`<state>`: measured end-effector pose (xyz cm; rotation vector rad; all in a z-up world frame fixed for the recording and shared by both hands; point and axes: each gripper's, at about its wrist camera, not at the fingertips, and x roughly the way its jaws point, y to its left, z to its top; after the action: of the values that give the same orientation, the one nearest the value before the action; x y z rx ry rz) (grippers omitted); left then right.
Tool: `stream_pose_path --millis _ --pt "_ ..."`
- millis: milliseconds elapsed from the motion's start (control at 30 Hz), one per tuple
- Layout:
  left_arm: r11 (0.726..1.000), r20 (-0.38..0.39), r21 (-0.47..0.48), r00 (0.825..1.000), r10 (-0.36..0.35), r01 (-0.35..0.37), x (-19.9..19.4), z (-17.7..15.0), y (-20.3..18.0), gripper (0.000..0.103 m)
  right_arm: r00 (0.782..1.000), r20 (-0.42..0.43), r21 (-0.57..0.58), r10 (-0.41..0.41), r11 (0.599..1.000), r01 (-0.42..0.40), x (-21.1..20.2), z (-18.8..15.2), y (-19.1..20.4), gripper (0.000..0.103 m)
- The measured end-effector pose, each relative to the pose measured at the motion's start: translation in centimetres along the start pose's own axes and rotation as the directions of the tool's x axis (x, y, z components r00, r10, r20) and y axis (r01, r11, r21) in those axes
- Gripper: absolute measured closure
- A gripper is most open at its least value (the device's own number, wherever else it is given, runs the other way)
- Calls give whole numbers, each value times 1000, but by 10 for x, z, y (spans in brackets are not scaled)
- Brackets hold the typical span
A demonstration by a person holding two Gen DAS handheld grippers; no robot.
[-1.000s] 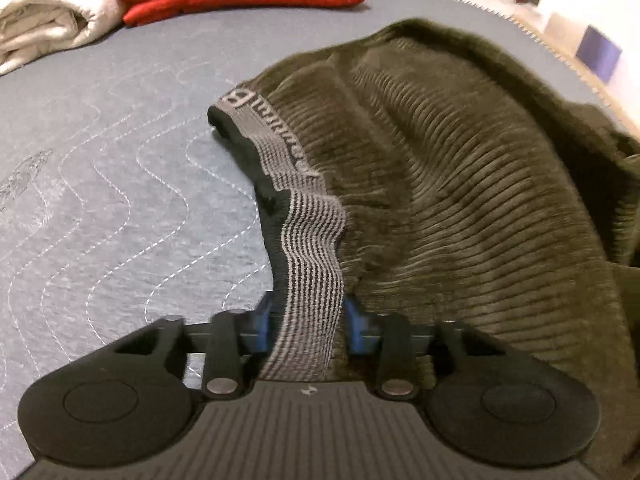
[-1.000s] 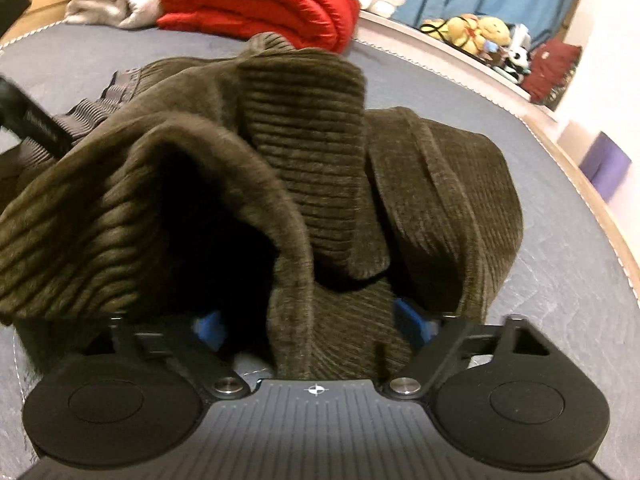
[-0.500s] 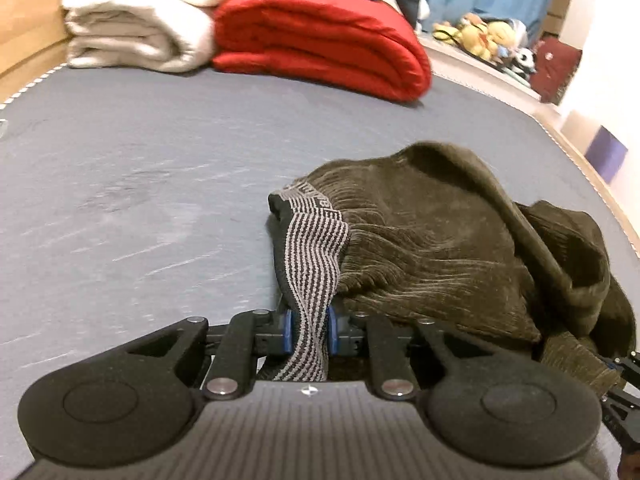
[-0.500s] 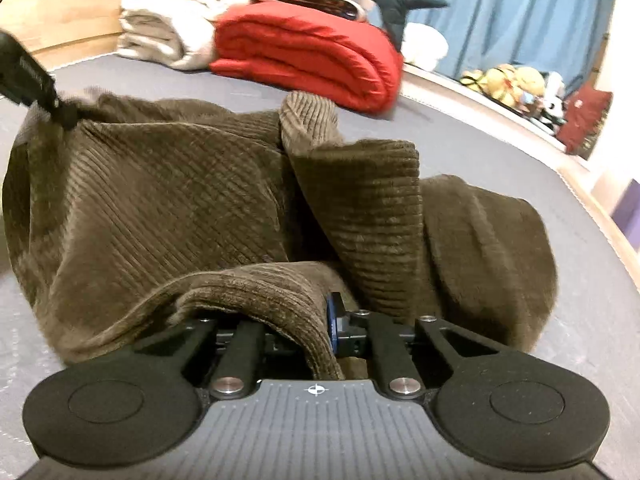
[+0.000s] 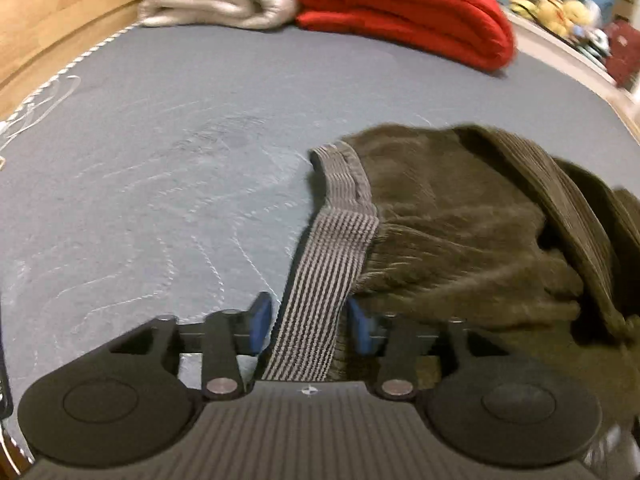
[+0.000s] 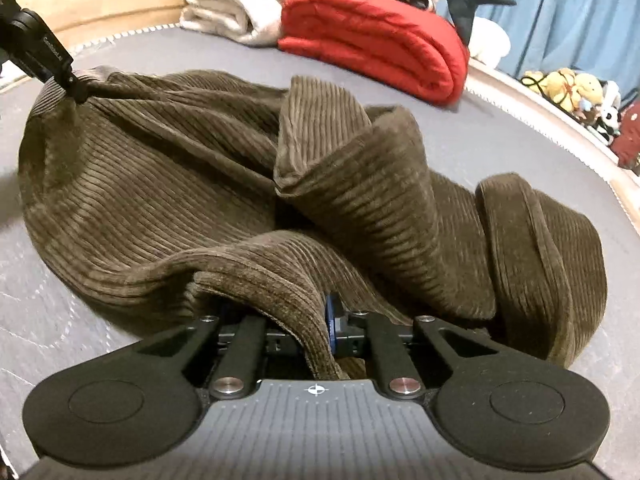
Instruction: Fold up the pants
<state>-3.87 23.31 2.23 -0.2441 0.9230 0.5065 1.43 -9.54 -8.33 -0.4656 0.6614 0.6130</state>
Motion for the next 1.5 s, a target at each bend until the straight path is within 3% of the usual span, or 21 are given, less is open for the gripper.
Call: stream_pose_path --millis 67,133,167,200,367,533,633,700,833,1000,1100,1133,1200,1233,1367,1433,1500 --pt "998 73 20 996 58 -60 -14 4 -4 35 1000 11 20 -6 1000 6 -1 2 -2 87" --pt "990 165 52 979 123 -133 -30 9 -16 25 1000 21 39 -10 999 9 -5 5 -6 71" --pt "987 201 59 970 134 -149 -38 11 -21 23 1000 29 47 -11 999 10 -6 5 -8 59" --pt "988 227 61 966 126 -144 -43 14 -25 23 999 39 57 -9 998 7 -10 7 -10 55" --pt "995 261 101 965 -3 -24 -57 13 -55 21 998 61 68 22 997 -26 -23 8 -18 53" --pt "982 301 179 946 -118 66 -63 9 -97 16 993 31 85 110 990 -113 -42 11 -32 48" --pt "973 336 206 926 -170 104 -67 6 -120 15 988 40 119 148 981 -152 -63 20 -47 38" --pt "966 336 214 917 -214 147 -70 7 -134 15 985 72 141 154 977 -163 -80 29 -59 26" --pt "957 298 192 916 -268 217 -63 9 -154 15 981 165 168 105 977 -133 -110 47 -93 14" --pt "950 231 209 932 -279 232 -45 10 -172 15 971 238 269 -1 961 -65 -113 48 -146 12" --pt "943 207 247 938 -277 224 -35 5 -182 15 961 235 328 -144 943 61 -87 22 -168 11" --pt "938 198 262 939 -283 227 -31 3 -186 15 963 181 375 -201 919 121 -71 8 -176 12" --pt "936 184 268 941 -284 230 -27 0 -188 20 974 2 446 -228 872 203 -44 -2 -194 20" --pt "935 176 264 941 -288 237 -24 0 -188 24 973 -2 477 -229 855 202 -40 -5 -201 19" --pt "937 140 212 941 -309 277 -16 5 -182 74 969 -7 634 -248 748 196 -31 -15 -238 19" --pt "933 129 210 937 -324 294 -13 6 -182 76 970 -7 710 -242 682 175 -27 -18 -255 19" --pt "929 123 223 937 -328 295 -10 3 -187 75 976 8 751 -219 646 139 -21 -22 -264 20"
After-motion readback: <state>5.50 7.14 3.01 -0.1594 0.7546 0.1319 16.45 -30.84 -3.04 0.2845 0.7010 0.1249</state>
